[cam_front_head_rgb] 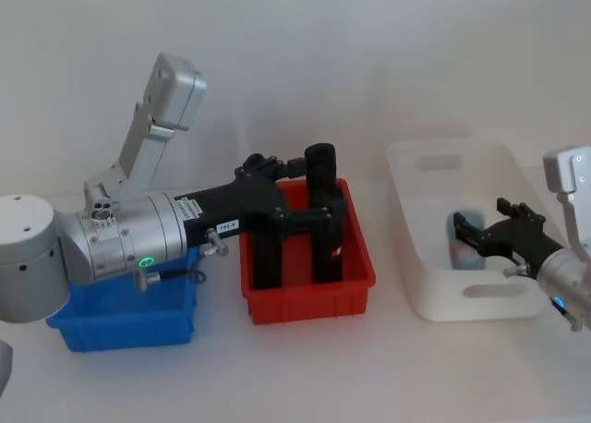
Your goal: Pick the cotton swabs from the blue box and place them into the white box.
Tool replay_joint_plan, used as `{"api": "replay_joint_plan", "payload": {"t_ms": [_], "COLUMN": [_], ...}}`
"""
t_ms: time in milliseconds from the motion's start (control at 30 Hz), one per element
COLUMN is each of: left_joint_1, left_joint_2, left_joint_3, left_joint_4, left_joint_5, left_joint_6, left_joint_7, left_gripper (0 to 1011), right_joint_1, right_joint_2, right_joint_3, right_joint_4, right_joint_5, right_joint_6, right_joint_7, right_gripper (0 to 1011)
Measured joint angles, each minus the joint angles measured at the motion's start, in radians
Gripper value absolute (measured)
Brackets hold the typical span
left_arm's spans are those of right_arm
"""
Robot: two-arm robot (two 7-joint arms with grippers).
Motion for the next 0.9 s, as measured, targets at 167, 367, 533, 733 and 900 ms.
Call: {"api": "replay_joint_plan", "payload": {"t_ms": [167, 367, 533, 733, 900], "left_joint_1": [0.000, 0.000, 0.000, 0.000, 0.001], "left_joint_2": [0.000, 0.000, 0.000, 0.000, 0.000], "left_joint_3": [0.000, 0.000, 0.000, 0.000, 0.000], "left_joint_4": [0.000, 0.000, 0.000, 0.000, 0.000], "left_joint_5": [0.000, 0.000, 0.000, 0.000, 0.000], "left_joint_6": [0.000, 0.000, 0.000, 0.000, -0.001], "left_joint_7": [0.000, 0.000, 0.000, 0.000, 0.002], "left_gripper": [1004, 1003, 1004, 1003, 1004], "right_joint_1": [0.019, 0.028, 0.027, 0.021, 0.017], "right_joint_2": [-0.007, -0.010, -0.009, -0.007, -0.007], "right_joint_3": [-0.002, -0.002, 0.001, 0.004, 0.004], "right_joint_4": [0.034, 0.052, 0.049, 0.036, 0.030], "right_joint_5": [-0.004, -0.006, -0.006, -0.002, -0.002], "right_joint_6": [-0.008, -0.024, -0.055, -0.074, -0.074], "right_joint_7": [0.003, 0.004, -0.002, -0.009, -0.011], "right_gripper": [897, 1001, 1001, 1001, 1001]}}
